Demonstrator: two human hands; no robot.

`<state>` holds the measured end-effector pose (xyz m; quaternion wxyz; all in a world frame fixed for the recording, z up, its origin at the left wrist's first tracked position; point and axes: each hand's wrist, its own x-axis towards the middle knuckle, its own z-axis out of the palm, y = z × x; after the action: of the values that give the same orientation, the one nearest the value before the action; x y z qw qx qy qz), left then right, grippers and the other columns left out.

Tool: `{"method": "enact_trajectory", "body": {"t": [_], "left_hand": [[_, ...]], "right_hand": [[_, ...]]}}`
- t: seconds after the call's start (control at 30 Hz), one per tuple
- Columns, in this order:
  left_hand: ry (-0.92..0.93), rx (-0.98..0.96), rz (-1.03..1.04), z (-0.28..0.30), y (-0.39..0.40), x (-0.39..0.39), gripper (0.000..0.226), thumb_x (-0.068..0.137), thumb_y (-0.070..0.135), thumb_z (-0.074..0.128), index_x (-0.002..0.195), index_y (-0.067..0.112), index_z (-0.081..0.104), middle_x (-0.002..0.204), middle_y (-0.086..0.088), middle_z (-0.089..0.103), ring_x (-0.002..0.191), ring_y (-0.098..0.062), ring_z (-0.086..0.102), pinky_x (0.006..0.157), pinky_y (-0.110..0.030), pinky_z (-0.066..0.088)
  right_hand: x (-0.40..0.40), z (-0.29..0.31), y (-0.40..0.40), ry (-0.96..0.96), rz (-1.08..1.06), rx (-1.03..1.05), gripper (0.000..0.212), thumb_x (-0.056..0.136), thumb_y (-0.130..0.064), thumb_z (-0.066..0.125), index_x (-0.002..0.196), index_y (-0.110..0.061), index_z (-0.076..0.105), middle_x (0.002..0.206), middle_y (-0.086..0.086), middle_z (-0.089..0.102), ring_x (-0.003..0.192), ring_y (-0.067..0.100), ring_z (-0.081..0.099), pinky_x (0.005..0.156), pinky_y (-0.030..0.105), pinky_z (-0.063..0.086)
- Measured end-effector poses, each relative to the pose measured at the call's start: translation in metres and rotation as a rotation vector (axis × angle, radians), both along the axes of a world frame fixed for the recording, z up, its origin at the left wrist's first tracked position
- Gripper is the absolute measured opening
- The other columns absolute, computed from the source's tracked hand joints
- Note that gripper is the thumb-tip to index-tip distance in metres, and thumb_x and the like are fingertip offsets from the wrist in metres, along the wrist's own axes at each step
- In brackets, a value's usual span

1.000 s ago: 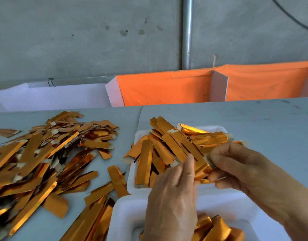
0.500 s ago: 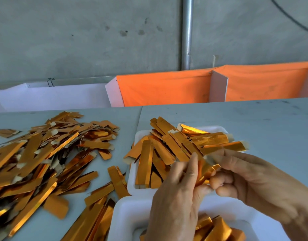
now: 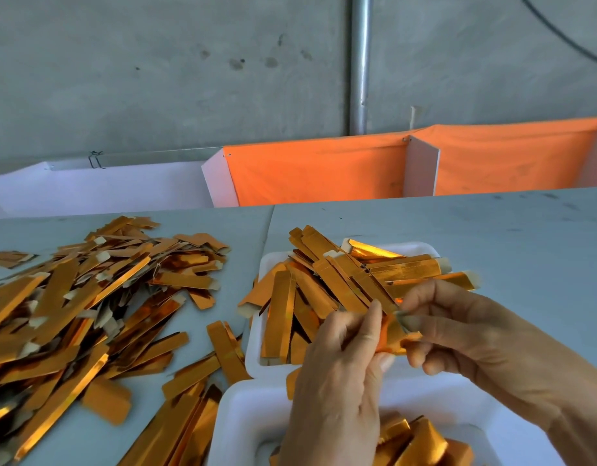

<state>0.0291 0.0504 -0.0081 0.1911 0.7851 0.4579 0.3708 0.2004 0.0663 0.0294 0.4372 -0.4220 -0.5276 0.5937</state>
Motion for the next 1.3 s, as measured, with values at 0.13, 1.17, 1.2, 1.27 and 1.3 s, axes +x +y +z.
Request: {"method": "enact_trajectory", "body": {"t": [0.13, 1.17, 1.2, 1.27, 1.3], "left_hand": [[-0.128, -0.080, 0.080, 0.004, -0.002, -0.002, 0.042, 0.087, 0.035, 0.063, 0.111, 0.062, 0.042, 0.109, 0.038, 0.050, 0.109, 0.014, 0.044, 0.092, -0.009, 0.038], [0.024, 0.029, 0.086, 0.011, -0.007, -0.011, 0.018, 0.086, 0.038, 0.063, 0.091, 0.045, 0.046, 0.090, 0.041, 0.043, 0.104, 0.015, 0.039, 0.079, 0.001, 0.035], [0.008, 0.029, 0.095, 0.010, -0.007, -0.011, 0.017, 0.085, 0.038, 0.064, 0.092, 0.043, 0.049, 0.091, 0.041, 0.046, 0.105, 0.013, 0.041, 0.081, 0.000, 0.036], [-0.051, 0.020, 0.112, 0.010, -0.006, -0.012, 0.022, 0.083, 0.036, 0.068, 0.095, 0.043, 0.051, 0.099, 0.038, 0.054, 0.103, 0.009, 0.048, 0.082, -0.002, 0.039], [-0.083, 0.008, 0.115, 0.010, -0.006, -0.013, 0.026, 0.082, 0.034, 0.069, 0.096, 0.045, 0.050, 0.102, 0.036, 0.056, 0.103, 0.007, 0.050, 0.081, -0.002, 0.040]], "right_hand": [[0.004, -0.003, 0.002, -0.063, 0.027, 0.059, 0.024, 0.061, -0.029, 0.085, 0.075, -0.019, 0.068, 0.072, 0.009, 0.066, 0.062, 0.018, 0.065, 0.055, 0.020, 0.051], [-0.003, -0.010, 0.004, -0.240, 0.041, 0.194, 0.015, 0.079, -0.005, 0.066, 0.069, -0.014, 0.061, 0.051, 0.006, 0.052, 0.046, 0.015, 0.049, 0.047, 0.018, 0.042], [-0.003, -0.008, 0.004, -0.173, 0.054, 0.152, 0.005, 0.076, -0.013, 0.065, 0.071, -0.014, 0.063, 0.054, 0.009, 0.054, 0.048, 0.016, 0.051, 0.048, 0.019, 0.043], [0.001, -0.009, 0.004, -0.026, 0.093, 0.083, 0.014, 0.075, -0.021, 0.062, 0.080, -0.008, 0.066, 0.064, 0.013, 0.055, 0.053, 0.019, 0.053, 0.050, 0.021, 0.046], [0.002, -0.010, 0.005, 0.046, 0.108, 0.051, 0.019, 0.076, -0.022, 0.061, 0.084, -0.006, 0.067, 0.067, 0.015, 0.055, 0.054, 0.020, 0.054, 0.050, 0.022, 0.047]]}}
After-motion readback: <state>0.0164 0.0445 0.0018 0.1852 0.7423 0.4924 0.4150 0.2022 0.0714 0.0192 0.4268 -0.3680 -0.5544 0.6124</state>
